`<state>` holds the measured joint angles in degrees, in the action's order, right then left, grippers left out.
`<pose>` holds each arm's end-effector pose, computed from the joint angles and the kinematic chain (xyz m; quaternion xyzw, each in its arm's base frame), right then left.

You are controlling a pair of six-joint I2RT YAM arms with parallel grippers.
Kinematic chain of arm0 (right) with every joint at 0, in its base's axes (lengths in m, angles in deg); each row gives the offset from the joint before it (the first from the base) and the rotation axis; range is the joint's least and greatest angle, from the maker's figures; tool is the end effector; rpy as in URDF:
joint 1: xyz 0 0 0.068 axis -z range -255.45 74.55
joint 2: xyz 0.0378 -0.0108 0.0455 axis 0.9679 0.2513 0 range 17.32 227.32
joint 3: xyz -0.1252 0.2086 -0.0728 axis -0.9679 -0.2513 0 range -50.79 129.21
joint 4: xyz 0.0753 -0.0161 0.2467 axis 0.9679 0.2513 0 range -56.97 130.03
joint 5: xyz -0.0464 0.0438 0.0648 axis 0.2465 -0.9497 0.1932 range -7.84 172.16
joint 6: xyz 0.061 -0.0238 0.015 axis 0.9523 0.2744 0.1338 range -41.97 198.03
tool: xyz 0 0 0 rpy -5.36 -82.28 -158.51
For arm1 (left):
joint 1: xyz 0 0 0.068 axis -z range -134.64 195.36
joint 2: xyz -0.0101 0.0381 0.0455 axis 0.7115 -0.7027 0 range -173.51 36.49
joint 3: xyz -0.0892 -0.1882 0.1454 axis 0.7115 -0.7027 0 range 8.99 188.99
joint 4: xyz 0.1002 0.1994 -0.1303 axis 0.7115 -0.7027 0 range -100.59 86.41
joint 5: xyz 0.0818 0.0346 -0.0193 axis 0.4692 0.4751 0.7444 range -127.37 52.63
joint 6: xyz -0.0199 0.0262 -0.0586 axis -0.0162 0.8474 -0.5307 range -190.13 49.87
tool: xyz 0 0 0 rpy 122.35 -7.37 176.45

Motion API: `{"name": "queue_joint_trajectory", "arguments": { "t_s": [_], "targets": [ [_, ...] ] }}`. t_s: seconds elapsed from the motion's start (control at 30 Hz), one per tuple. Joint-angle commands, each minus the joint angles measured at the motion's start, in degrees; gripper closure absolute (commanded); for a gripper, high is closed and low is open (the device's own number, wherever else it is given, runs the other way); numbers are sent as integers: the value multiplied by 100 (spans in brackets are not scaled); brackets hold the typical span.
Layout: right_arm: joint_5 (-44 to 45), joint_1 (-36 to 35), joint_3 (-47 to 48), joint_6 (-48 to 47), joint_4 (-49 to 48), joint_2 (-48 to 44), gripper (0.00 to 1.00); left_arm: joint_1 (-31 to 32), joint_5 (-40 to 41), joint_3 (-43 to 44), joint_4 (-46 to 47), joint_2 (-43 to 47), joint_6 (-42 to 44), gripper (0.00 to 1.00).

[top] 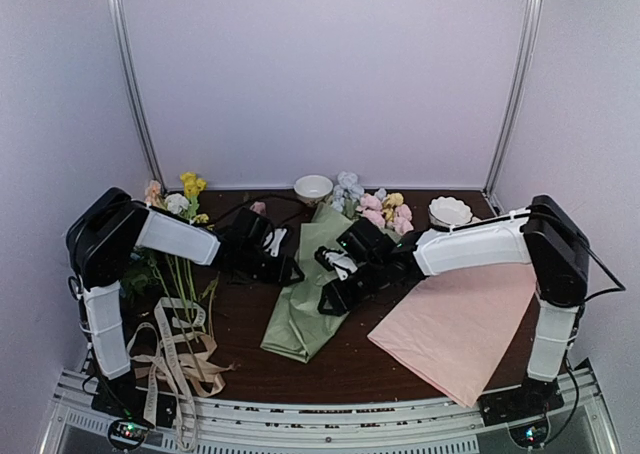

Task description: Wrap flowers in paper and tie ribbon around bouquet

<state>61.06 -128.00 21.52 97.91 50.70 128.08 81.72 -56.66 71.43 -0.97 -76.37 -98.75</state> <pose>0.2293 0.3312 0.1358 -0.3158 0.8875 0.3105 0.1276 0.3108 -0.2507 0.0984 0.1223 0.9136 -0.3224 0.2154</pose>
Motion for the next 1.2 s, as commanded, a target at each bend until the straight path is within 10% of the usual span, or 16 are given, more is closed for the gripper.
{"name": "queue_joint_trajectory", "arguments": {
  "t_s": [0.0, 0.27, 0.67, 1.17],
  "targets": [
    [420, 510, -590, 769, -212, -992, 49, 125, -372, -12, 360, -239, -51, 66],
    [-218, 1750, -1940, 2077, -1763, -1148, 31, 180, -427, -51, 533, -278, -119, 100],
    [-100, 2894, -1273, 1451, -1291, -635, 37, 884, -1218, 644, 799, -622, -97, 100],
    [2113, 1345, -1387, 802, 121, -2137, 38, 812, -1026, 743, 953, -1006, -848, 100]
  ]
}}
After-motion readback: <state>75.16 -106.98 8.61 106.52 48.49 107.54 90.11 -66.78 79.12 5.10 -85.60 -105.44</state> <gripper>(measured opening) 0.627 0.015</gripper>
